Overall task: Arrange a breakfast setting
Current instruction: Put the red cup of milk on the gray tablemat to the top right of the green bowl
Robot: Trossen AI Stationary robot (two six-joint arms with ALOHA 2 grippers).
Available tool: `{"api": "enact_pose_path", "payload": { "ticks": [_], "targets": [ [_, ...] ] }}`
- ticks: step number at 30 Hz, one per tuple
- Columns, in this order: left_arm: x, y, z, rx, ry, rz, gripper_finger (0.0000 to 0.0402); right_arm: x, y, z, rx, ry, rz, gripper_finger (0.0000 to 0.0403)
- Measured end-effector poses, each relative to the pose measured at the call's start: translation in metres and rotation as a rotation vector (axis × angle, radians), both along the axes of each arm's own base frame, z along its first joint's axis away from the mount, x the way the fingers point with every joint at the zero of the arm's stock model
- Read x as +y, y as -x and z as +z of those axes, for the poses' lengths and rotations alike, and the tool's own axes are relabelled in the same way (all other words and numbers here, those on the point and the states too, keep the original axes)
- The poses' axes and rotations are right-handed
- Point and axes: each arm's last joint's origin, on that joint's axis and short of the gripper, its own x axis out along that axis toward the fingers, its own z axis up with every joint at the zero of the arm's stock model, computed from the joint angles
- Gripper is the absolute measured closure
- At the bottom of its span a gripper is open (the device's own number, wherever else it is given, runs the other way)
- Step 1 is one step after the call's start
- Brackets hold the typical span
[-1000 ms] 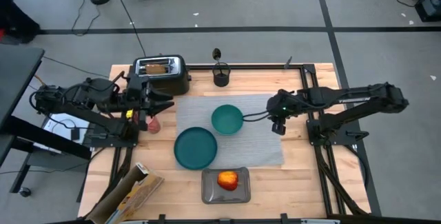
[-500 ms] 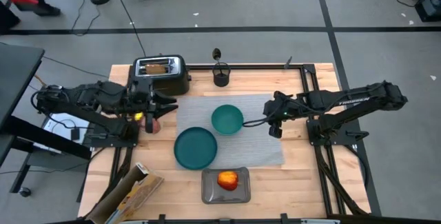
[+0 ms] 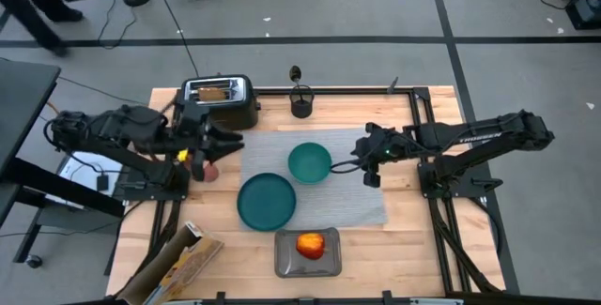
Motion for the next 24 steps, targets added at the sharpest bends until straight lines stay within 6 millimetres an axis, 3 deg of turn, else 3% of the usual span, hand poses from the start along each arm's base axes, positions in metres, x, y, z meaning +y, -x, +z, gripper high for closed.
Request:
{"api": "enact_pose_path", "payload": {
  "ticks": [5,12,18,24],
  "targets": [
    [-0.018,-0.007,0.005,0.128,0.140,-0.056,0.0285,-0.004,0.000,0.000,0.006,0.014,-0.004,0.0266],
    [-0.044,-0.012,0.041,0.166,0.350,-0.180,0.0294,-0.010,0.000,0.000,0.017,0.076,0.038,0.0266],
    [-0.072,-0.008,0.040,0.364,0.726,-0.242,0.0303,-0.017,-0.003,0.003,-0.013,0.124,0.049,0.0266],
    [-0.087,0.008,0.032,0.523,0.997,-0.172,0.0304,-0.021,-0.007,0.008,-0.079,0.124,0.039,0.0266]
  ]
}}
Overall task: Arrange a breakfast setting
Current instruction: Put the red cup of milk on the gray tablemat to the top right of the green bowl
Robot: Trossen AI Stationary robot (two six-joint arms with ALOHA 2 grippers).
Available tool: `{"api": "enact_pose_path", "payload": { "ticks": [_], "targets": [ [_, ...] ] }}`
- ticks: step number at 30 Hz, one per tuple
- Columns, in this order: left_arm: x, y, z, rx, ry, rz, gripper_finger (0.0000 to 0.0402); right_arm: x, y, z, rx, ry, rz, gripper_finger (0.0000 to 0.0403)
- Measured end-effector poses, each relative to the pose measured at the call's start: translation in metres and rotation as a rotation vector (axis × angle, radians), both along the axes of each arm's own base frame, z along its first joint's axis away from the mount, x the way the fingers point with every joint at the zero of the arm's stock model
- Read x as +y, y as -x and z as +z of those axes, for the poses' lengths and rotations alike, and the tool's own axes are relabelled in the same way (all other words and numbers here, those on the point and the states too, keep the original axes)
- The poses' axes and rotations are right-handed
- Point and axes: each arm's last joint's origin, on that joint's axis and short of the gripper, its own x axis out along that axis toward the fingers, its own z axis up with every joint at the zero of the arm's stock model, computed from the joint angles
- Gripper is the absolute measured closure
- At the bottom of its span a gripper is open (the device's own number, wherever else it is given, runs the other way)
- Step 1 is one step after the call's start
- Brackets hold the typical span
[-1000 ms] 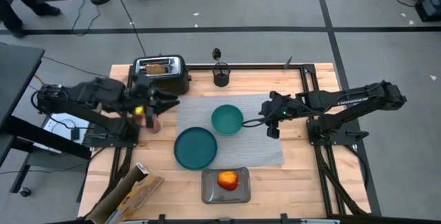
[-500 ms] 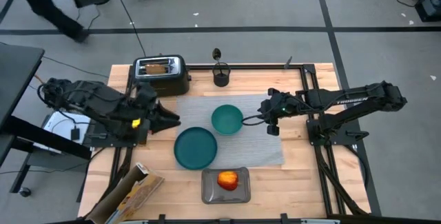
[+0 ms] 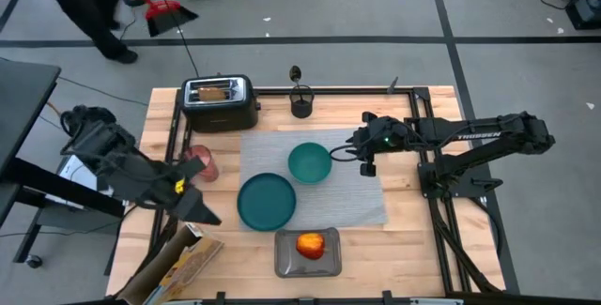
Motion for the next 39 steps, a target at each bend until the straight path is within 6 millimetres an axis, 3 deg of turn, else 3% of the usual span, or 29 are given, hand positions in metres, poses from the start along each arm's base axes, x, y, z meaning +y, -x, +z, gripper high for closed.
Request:
{"api": "enact_pose_path", "payload": {
  "ticks": [4,10,19,21,24,32,39],
  "targets": [
    [0.000,0.019,-0.005,0.118,0.022,-0.004,0.0304,0.000,-0.001,0.001,-0.011,-0.005,0.007,0.0266],
    [0.030,0.048,-0.016,0.220,-0.179,0.075,0.0304,0.006,-0.001,0.001,-0.018,-0.042,-0.001,0.0266],
    [0.036,0.059,-0.026,0.379,-0.253,-0.056,0.0304,0.029,-0.001,0.001,-0.038,-0.092,0.014,0.0258],
    [0.041,0.059,-0.028,0.333,-0.318,-0.059,0.0307,0.032,-0.001,0.001,-0.044,-0.094,-0.004,0.0248],
    [0.050,0.057,-0.037,0.317,-0.403,-0.009,0.0313,0.037,-0.001,0.001,-0.051,-0.116,-0.015,0.0228],
    [0.078,0.034,-0.095,0.488,-0.706,0.053,0.0315,0.044,0.001,0.001,-0.051,-0.142,-0.027,0.0161],
    [0.102,0.008,-0.136,0.636,-0.692,0.018,0.0265,0.046,0.001,0.001,-0.054,-0.147,-0.027,0.0132]
  ]
}}
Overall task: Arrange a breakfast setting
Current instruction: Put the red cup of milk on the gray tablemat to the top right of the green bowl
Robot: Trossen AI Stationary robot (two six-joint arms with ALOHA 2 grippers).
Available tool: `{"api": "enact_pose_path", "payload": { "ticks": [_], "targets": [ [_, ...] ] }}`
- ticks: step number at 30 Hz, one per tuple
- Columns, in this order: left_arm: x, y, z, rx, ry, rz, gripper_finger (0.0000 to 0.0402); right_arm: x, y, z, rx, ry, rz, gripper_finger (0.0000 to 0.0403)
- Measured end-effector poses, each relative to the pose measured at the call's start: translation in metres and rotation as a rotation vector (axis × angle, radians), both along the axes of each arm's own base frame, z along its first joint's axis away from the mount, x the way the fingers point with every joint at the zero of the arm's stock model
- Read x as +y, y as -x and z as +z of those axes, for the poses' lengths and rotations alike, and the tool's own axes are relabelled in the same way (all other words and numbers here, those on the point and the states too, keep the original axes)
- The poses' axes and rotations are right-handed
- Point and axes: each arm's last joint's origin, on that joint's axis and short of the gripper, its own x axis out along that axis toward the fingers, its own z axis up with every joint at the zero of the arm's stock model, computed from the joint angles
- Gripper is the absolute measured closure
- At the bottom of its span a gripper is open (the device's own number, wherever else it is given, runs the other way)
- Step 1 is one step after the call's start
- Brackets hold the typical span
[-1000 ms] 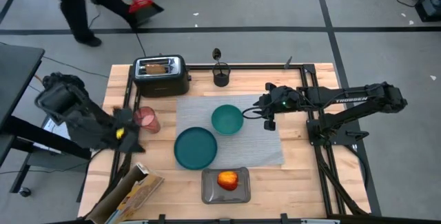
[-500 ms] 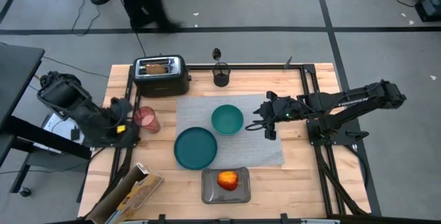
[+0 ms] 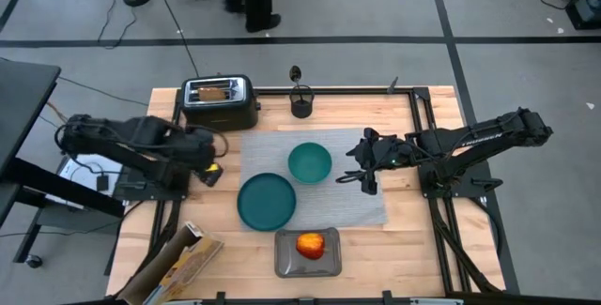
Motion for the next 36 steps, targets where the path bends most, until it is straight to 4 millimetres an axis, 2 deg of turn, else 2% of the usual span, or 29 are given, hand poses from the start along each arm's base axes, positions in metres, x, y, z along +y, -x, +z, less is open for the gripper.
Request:
{"api": "enact_pose_path", "payload": {
  "ticks": [6,15,21,27,33,36],
  "targets": [
    [0.019,-0.013,-0.039,0.167,0.098,0.152,0.0209,-0.005,-0.001,0.000,0.005,-0.020,0.004,0.0130],
    [0.037,-0.014,-0.065,0.215,0.103,0.249,0.0211,-0.015,-0.002,0.000,0.012,-0.021,0.004,0.0130],
    [0.039,-0.018,-0.084,0.236,0.102,0.261,0.0240,-0.019,-0.002,0.000,0.015,-0.003,0.007,0.0130],
    [0.039,-0.018,-0.085,0.237,0.093,0.288,0.0294,-0.020,-0.002,0.000,0.018,0.025,0.030,0.0132],
    [0.040,-0.017,-0.085,0.243,0.068,0.294,0.0383,-0.023,-0.002,0.000,0.016,0.041,0.028,0.0131],
    [0.040,-0.017,-0.085,0.245,0.068,0.293,0.0386,-0.024,-0.004,0.002,-0.005,0.050,0.030,0.0128]
  ]
}}
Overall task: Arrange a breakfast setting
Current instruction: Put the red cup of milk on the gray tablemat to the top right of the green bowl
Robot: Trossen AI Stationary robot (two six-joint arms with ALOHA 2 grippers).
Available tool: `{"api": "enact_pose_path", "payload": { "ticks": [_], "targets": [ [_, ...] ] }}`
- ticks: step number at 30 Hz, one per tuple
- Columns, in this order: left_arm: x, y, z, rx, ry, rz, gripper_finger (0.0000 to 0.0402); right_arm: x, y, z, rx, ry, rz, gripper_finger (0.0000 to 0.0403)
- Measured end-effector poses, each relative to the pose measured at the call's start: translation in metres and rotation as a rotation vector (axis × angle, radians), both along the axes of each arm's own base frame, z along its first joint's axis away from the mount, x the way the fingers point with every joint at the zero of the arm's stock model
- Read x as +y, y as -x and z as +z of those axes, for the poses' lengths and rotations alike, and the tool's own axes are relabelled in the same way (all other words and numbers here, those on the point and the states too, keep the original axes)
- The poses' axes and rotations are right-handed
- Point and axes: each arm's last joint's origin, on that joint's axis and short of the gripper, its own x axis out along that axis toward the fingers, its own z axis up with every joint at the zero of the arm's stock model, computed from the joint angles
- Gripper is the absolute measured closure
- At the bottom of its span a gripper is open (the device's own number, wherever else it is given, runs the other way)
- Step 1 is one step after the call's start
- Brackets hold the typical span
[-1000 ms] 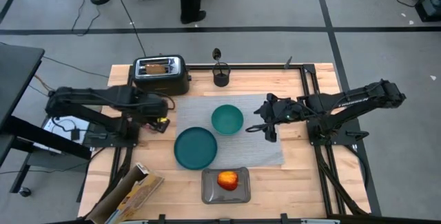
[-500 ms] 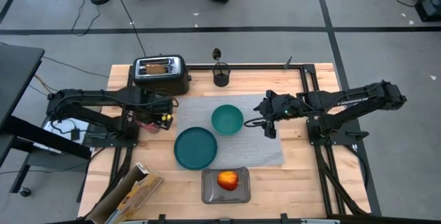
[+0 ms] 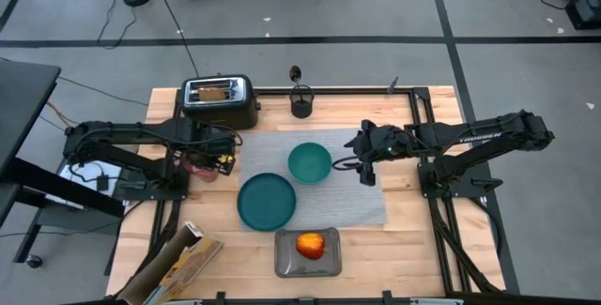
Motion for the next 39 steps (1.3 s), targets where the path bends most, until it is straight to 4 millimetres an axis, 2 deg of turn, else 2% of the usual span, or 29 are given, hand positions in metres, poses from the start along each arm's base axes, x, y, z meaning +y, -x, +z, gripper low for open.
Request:
{"api": "enact_pose_path", "payload": {
  "ticks": [4,9,14,22,33,39],
  "targets": [
    [0.000,0.000,0.004,-0.002,0.004,0.021,0.0387,0.000,-0.003,0.004,-0.040,0.030,0.024,0.0116],
    [0.000,-0.002,0.033,-0.059,0.001,0.026,0.0388,-0.003,-0.008,0.011,-0.128,0.050,0.015,0.0086],
    [0.000,-0.002,0.063,-0.147,-0.003,0.031,0.0388,-0.008,-0.026,0.014,-0.250,0.044,0.005,0.0054],
    [0.001,-0.012,0.095,-0.263,-0.044,0.027,0.0388,-0.007,-0.081,-0.009,-0.375,0.014,0.082,0.0036],
    [0.004,-0.051,0.116,-0.309,-0.067,-0.053,0.0388,-0.019,-0.173,-0.023,-0.343,0.051,0.133,0.0036],
    [0.003,-0.066,0.128,-0.341,-0.073,-0.083,0.0388,-0.030,-0.203,-0.033,-0.359,0.056,0.189,0.0036]
  ]
}}
